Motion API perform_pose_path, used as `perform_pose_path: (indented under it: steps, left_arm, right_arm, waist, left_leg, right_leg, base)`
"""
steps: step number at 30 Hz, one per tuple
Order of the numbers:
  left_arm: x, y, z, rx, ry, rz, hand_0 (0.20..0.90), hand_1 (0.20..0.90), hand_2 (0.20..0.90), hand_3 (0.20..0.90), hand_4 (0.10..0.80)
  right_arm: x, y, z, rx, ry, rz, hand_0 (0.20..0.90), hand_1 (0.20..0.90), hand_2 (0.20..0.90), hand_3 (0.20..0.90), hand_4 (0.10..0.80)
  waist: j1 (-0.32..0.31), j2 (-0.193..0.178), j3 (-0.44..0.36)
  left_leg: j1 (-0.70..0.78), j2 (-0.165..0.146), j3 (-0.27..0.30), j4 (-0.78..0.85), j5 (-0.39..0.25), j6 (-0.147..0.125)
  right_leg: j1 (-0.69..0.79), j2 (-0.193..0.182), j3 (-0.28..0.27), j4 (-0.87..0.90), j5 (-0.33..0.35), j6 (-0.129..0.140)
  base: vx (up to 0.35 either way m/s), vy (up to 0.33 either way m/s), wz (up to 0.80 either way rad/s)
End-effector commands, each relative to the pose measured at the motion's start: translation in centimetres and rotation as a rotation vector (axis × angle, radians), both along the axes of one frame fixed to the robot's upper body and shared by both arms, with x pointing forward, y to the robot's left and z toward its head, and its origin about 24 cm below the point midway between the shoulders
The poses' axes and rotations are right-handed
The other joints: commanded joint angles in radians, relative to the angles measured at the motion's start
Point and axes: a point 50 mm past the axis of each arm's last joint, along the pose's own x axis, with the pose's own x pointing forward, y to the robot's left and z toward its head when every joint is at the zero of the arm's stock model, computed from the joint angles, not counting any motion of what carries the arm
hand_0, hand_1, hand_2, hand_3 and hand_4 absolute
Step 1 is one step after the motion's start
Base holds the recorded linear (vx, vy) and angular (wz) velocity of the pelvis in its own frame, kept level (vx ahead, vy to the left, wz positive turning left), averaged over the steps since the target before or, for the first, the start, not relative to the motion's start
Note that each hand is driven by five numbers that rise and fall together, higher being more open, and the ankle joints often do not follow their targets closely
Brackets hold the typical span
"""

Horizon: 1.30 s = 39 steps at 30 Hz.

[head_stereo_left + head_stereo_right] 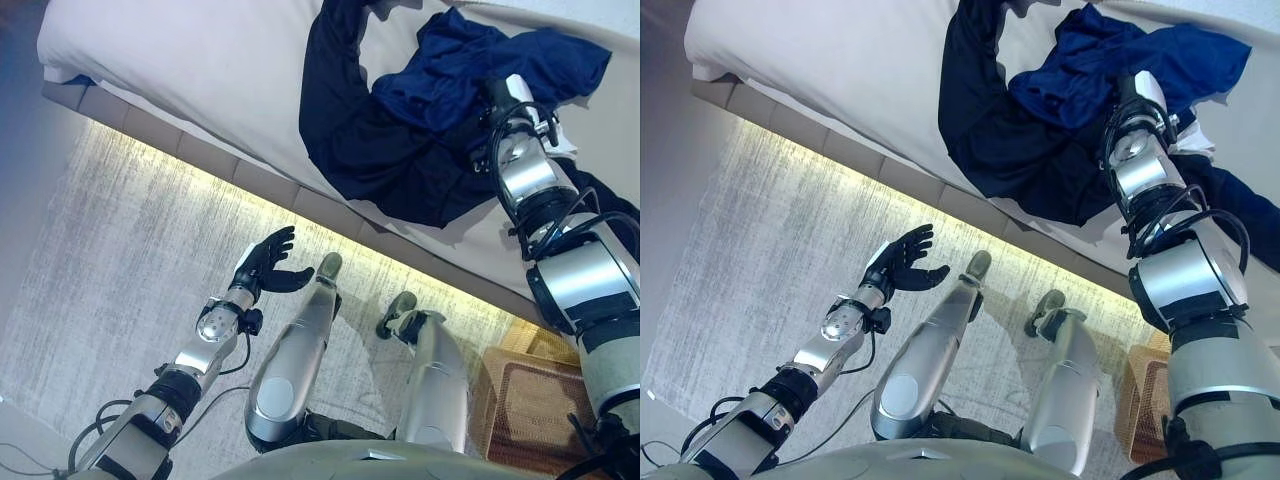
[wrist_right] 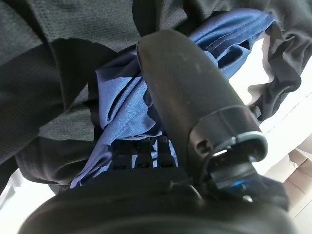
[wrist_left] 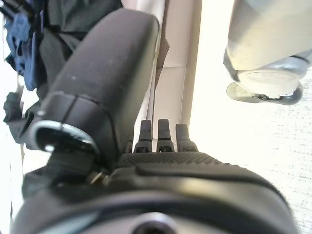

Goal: Pick up the clothes from the bed and place them into the basket

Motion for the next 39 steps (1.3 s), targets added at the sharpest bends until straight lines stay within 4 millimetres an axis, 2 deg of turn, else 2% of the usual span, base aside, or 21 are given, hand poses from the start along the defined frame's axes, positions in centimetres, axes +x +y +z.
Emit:
perform_pose_path:
  steps: [1,4,5,6,8,17,24,31,32,36,39]
  left_arm:
    - [-0.5,1.3,3.7,-0.119,-0.216,0.058,0.900,0.900,0.900,0.900,0.800]
    - [-0.8,1.8,4.6,-0.120,-0.264,0.065,0.900,0.900,0.900,0.900,0.800]
    - [-0.9,1.9,5.0,-0.126,-0.283,0.068,0.900,0.900,0.900,0.900,0.800]
    - [-0.9,2.1,5.3,-0.126,-0.294,0.070,0.900,0.900,0.900,0.900,0.800]
    - [-1.2,2.5,5.4,-0.128,-0.301,0.077,0.900,0.900,0.900,0.900,0.800]
    - [-2.2,3.6,5.3,-0.107,-0.299,0.054,0.900,0.900,0.900,0.900,0.800]
    - [-2.5,3.6,4.9,-0.062,-0.271,0.012,0.900,0.900,0.900,0.900,0.800]
    - [-2.8,3.0,3.1,0.005,-0.187,-0.045,0.900,0.900,0.900,0.900,0.800]
    - [-2.7,2.9,2.9,0.009,-0.179,-0.048,0.900,0.900,0.900,0.900,0.800]
    - [-2.6,2.2,2.0,0.032,-0.132,-0.053,0.900,0.900,0.900,0.900,0.800]
    - [-2.6,1.7,1.2,0.053,-0.092,-0.046,0.900,0.900,0.900,0.900,0.800]
  right_arm:
    - [-0.9,-1.7,7.0,-0.103,-0.193,-0.061,0.900,0.900,0.900,0.900,0.800]
    - [-1.3,-2.8,7.8,-0.103,-0.202,-0.115,0.900,0.900,0.900,0.900,0.800]
    - [-1.5,-3.3,8.2,-0.099,-0.213,-0.136,0.827,0.827,0.827,0.815,0.715]
    - [-1.7,-3.6,8.4,-0.110,-0.218,-0.150,0.594,0.594,0.594,0.543,0.443]
    - [-2.1,-4.3,9.0,-0.123,-0.226,-0.174,0.300,0.300,0.300,0.200,0.100]
    - [-3.0,-5.4,10.6,-0.142,-0.260,-0.221,0.300,0.300,0.300,0.200,0.100]
    - [-3.4,-6.5,10.6,-0.123,-0.257,-0.241,0.300,0.300,0.300,0.200,0.100]
    - [-3.4,-6.7,10.5,-0.113,-0.239,-0.215,0.300,0.300,0.300,0.200,0.100]
    - [-3.4,-6.7,10.4,-0.112,-0.239,-0.214,0.300,0.300,0.300,0.200,0.100]
    - [-3.5,-6.9,10.4,-0.085,-0.249,-0.178,0.300,0.300,0.300,0.200,0.100]
    - [-4.0,-7.5,11.1,-0.062,-0.285,-0.167,0.300,0.300,0.300,0.200,0.100]
  waist:
    - [0.023,0.018,-0.036]
    - [0.034,0.026,-0.036]
    - [0.037,0.031,-0.036]
    - [0.039,0.034,-0.036]
    - [0.043,0.037,-0.036]
    - [0.059,0.025,-0.036]
    - [0.064,0.012,-0.036]
    - [0.040,-0.009,-0.092]
    - [0.035,-0.009,-0.100]
    - [0.000,-0.043,-0.168]
    - [-0.038,-0.072,-0.237]
  left_leg:
    - [-0.039,0.005,0.104,0.120,-0.114,0.061]
    - [-0.078,0.004,0.098,0.140,-0.109,0.064]
    - [-0.095,0.002,0.097,0.147,-0.107,0.065]
    - [-0.104,0.001,0.096,0.152,-0.105,0.066]
    - [-0.121,-0.003,0.095,0.167,-0.105,0.065]
    - [-0.115,-0.011,0.081,0.195,-0.115,0.059]
    - [-0.011,-0.005,0.082,0.136,-0.108,0.045]
    - [0.139,0.038,0.091,-0.010,-0.079,0.030]
    - [0.148,0.044,0.091,-0.045,-0.043,0.030]
    - [0.270,0.077,0.097,-0.190,-0.016,0.020]
    - [0.378,0.103,0.122,-0.314,0.010,0.014]
  right_leg:
    - [0.005,0.071,0.066,0.045,0.011,-0.006]
    - [-0.035,0.070,0.063,0.083,-0.001,-0.012]
    - [-0.053,0.069,0.063,0.097,-0.005,-0.013]
    - [-0.065,0.069,0.061,0.108,-0.009,-0.014]
    - [-0.078,0.069,0.059,0.124,-0.015,-0.018]
    - [-0.059,0.073,0.037,0.138,-0.023,-0.024]
    - [0.072,0.070,0.017,0.058,-0.006,-0.020]
    - [0.226,0.085,0.025,-0.124,0.040,-0.004]
    - [0.237,0.086,0.018,-0.164,0.075,-0.009]
    - [0.353,0.109,0.044,-0.349,0.126,0.011]
    - [0.448,0.129,0.067,-0.494,0.166,0.026]
  base:
    - [0.000,-0.058,0.04]
    - [-0.014,-0.061,0.07]
    - [-0.031,-0.062,0.11]
    - [-0.030,-0.059,0.11]
    - [-0.011,-0.055,0.15]
    - [0.019,-0.049,0.06]
    - [0.037,-0.010,0.00]
    - [0.007,0.014,-0.01]
    - [-0.046,0.051,-0.11]
    - [0.036,0.046,-0.21]
    - [0.103,0.030,-0.36]
